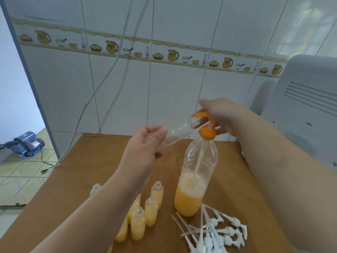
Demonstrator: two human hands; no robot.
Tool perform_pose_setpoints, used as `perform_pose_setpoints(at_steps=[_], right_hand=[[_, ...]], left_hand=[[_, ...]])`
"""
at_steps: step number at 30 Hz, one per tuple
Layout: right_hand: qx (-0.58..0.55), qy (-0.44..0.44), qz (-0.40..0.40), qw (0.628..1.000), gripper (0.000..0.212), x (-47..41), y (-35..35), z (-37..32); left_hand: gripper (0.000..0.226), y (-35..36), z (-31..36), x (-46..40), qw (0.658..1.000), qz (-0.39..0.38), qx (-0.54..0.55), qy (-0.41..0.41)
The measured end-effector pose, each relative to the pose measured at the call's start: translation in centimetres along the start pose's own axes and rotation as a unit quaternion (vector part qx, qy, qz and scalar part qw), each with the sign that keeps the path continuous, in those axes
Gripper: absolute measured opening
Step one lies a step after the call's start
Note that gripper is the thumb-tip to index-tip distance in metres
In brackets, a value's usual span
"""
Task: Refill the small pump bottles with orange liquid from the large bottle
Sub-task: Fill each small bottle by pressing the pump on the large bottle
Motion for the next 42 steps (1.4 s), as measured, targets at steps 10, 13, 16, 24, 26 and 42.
perform_pose_setpoints(at_steps=[10, 13, 16, 24, 26, 42], right_hand=[[0.015, 0.009, 0.025, 1.0, 0.04, -0.2, 0.1, -0.1], [0.012, 0.011, 0.03, 0.999, 0.039, -0.3, 0.2, 0.0], [0.008, 0.01, 0.031, 0.999, 0.038, -0.1, 0.3, 0.0], [0.011, 0.004, 0.035, 0.999, 0.032, -0.7, 0.3, -0.2], [0.008, 0.007, 0.034, 0.999, 0.032, -0.7, 0.3, -0.1], [0.033, 0.029, 0.033, 0.998, 0.003, -0.8, 0.9, 1.1]], left_hand=[[0.028, 0.5, -0.6, -0.9, 0.997, -0.002, 0.073, -0.041], [0.027, 0.9, -1.1, -0.8, 0.988, -0.004, 0.139, -0.07], [0.029, 1.1, -1.2, -0.8, 0.977, -0.006, 0.195, -0.084], [0.028, 1.5, -0.6, -1.5, 0.983, -0.048, 0.165, -0.067], [0.025, 1.2, 0.3, -2.0, 0.995, -0.047, 0.079, -0.026], [0.043, 0.9, 2.2, -5.0, 0.943, -0.064, -0.297, 0.137]])
Point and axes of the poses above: each hand's wrist, its own x-axis away from the middle knuckle, its own y-axis out of the palm, z = x × y, the point moved 7 cm from there along -x, towards the middle knuckle, and after that the axes turned 9 degrees about -z, right-handed, at the moved point
